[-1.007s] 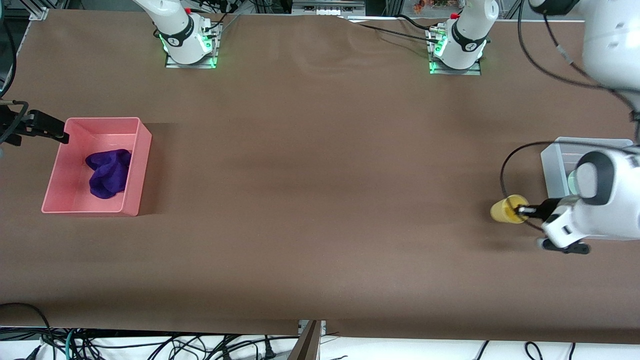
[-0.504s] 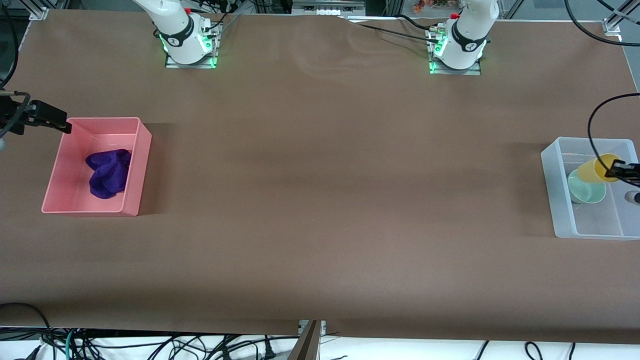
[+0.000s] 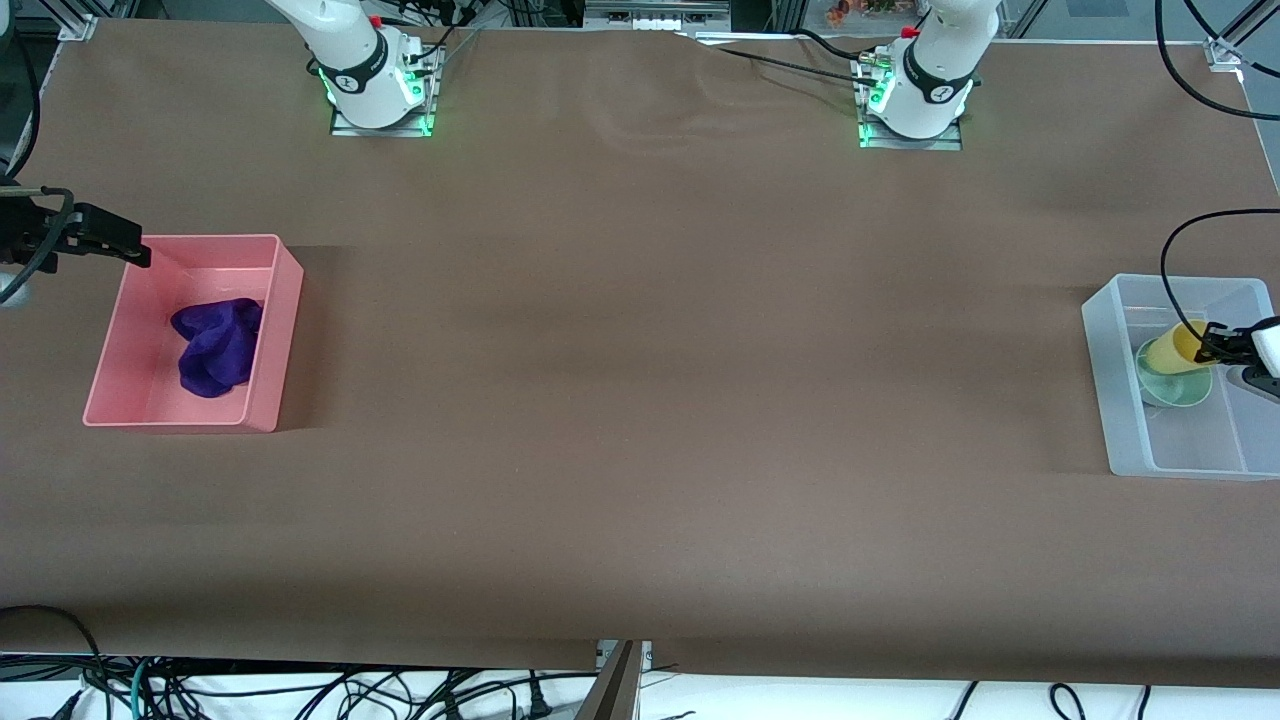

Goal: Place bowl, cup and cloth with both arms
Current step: 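Lift the yellow cup and place it into the green bowl with the left gripper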

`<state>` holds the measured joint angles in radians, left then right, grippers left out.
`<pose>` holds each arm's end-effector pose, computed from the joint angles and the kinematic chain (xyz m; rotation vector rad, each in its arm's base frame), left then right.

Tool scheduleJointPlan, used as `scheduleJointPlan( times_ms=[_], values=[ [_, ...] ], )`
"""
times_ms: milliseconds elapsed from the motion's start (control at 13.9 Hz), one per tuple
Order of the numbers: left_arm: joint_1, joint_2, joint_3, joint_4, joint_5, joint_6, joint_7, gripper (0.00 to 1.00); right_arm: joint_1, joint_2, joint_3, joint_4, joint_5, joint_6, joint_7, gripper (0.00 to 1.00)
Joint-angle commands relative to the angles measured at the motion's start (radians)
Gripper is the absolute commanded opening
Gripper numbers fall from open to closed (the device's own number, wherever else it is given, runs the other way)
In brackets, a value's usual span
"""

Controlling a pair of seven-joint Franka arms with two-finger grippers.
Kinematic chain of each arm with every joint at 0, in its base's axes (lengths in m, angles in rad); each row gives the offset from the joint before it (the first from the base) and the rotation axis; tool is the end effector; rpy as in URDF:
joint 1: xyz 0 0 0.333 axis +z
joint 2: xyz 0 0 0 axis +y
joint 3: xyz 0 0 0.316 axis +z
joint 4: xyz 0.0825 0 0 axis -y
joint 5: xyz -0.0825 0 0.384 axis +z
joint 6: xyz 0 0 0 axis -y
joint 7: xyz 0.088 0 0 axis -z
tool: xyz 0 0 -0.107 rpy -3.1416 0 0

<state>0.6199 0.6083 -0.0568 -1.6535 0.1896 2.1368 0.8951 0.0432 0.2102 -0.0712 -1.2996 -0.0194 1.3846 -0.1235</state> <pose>0.5611 0.3686 0.2478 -3.0482 0.6745 0.2686 0.5985 -0.0140 0.6138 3.1073 0.1457 -0.1976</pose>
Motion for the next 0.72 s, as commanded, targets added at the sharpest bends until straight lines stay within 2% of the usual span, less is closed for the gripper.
scheduleJointPlan(
  times_ms=[0, 216, 647],
  values=[
    [-0.005, -0.053, -0.029, 0.007, 0.021, -0.014, 0.005, 1.00, -0.002, -0.008, 0.005, -0.003, -0.011, 0.005, -0.016, 1.00],
    [-0.006, -0.152, -0.113, 0.044, 0.005, -0.196, -0.024, 1.00, -0.002, -0.002, 0.005, 0.003, -0.008, 0.004, -0.016, 1.00],
    [-0.041, -0.183, -0.461, 0.228, 0.024, -0.562, -0.453, 1.00, 0.000, -0.002, 0.005, 0.005, -0.008, 0.005, -0.016, 1.00]
  ],
)
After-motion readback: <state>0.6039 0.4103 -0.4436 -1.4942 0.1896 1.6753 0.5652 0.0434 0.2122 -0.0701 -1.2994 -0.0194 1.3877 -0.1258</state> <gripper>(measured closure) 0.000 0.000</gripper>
